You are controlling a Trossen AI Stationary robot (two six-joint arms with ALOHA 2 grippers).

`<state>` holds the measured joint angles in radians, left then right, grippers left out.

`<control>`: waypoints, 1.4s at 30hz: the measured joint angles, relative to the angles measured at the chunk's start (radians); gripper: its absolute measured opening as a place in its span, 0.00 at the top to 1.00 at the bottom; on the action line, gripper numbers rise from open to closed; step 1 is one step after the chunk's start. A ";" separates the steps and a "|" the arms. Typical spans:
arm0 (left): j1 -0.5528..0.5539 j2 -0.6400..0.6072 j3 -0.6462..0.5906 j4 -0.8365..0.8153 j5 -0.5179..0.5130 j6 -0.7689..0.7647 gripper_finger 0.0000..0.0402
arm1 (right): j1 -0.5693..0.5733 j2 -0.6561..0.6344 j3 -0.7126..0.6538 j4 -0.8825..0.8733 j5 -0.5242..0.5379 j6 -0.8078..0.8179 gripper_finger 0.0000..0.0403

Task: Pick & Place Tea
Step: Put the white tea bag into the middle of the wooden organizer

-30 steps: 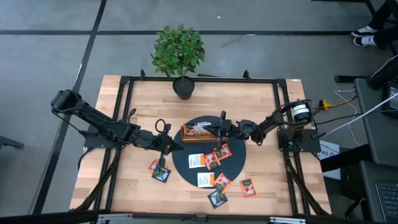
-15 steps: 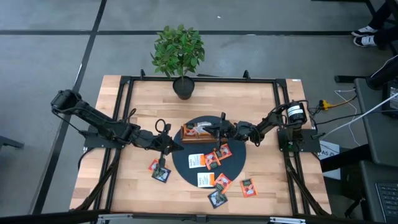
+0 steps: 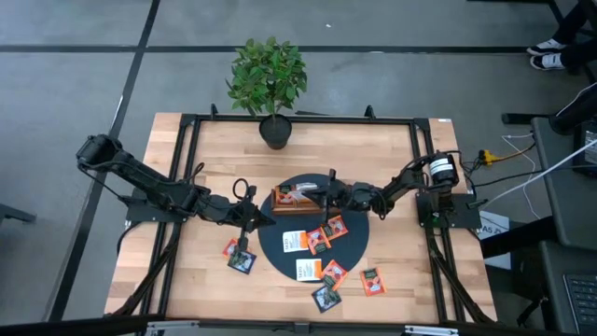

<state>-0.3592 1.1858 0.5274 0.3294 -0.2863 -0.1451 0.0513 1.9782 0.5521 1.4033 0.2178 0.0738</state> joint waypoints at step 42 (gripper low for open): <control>-0.006 0.000 0.000 -0.004 0.000 -0.009 0.99 | -0.003 0.035 0.014 0.002 -0.016 0.000 0.94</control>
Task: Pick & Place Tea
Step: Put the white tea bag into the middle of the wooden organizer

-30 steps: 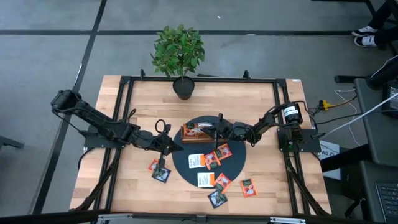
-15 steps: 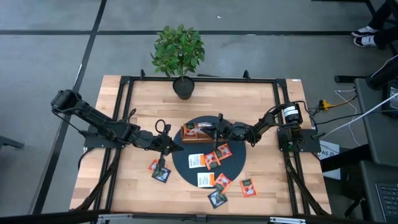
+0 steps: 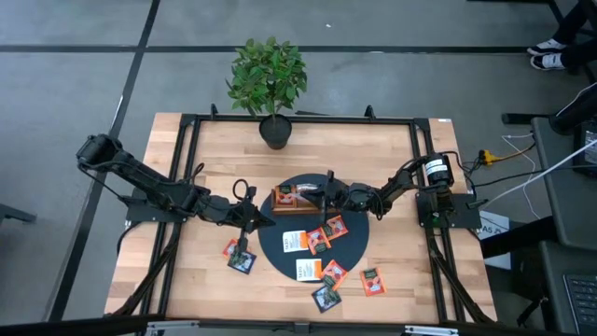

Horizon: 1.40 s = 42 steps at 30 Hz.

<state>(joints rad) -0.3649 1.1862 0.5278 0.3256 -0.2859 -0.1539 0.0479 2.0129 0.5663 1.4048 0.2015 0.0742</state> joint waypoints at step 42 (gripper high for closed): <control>-0.001 0.000 0.000 0.000 0.019 -0.011 0.98 | -0.012 -0.216 0.000 -0.422 -0.012 0.136 0.63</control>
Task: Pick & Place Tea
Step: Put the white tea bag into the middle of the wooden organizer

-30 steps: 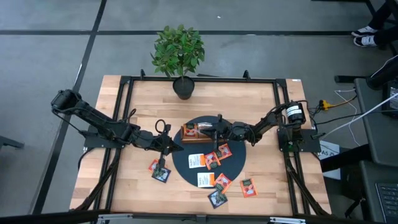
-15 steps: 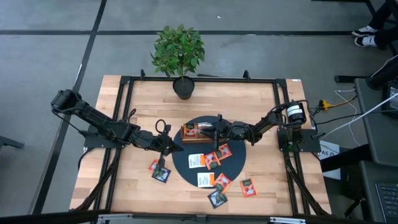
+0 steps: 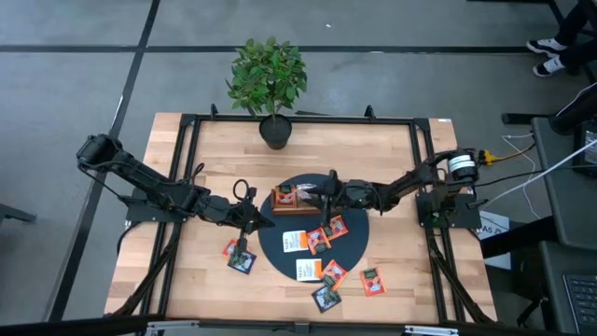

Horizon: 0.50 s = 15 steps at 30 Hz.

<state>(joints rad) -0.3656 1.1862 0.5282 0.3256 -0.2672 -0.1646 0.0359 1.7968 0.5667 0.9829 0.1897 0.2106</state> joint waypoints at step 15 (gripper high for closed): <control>0.000 0.000 0.000 0.001 0.000 -0.004 0.98 | -0.019 -0.044 0.152 -0.421 -0.016 0.047 0.63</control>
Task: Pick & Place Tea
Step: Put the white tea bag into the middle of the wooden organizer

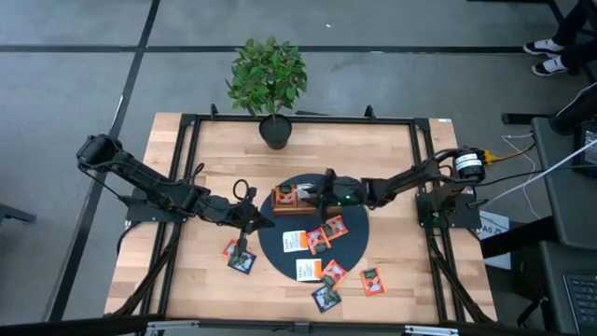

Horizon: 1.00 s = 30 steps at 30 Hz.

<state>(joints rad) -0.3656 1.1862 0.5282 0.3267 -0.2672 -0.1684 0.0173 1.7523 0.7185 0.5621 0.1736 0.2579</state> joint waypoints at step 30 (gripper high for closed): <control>0.000 0.000 0.000 -0.001 0.000 -0.004 0.99 | -0.008 0.000 0.200 -0.360 0.001 -0.086 0.84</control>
<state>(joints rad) -0.3656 1.1862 0.5282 0.3260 -0.2672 -0.1726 0.0090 1.7523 0.9188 0.2022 0.1745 0.1715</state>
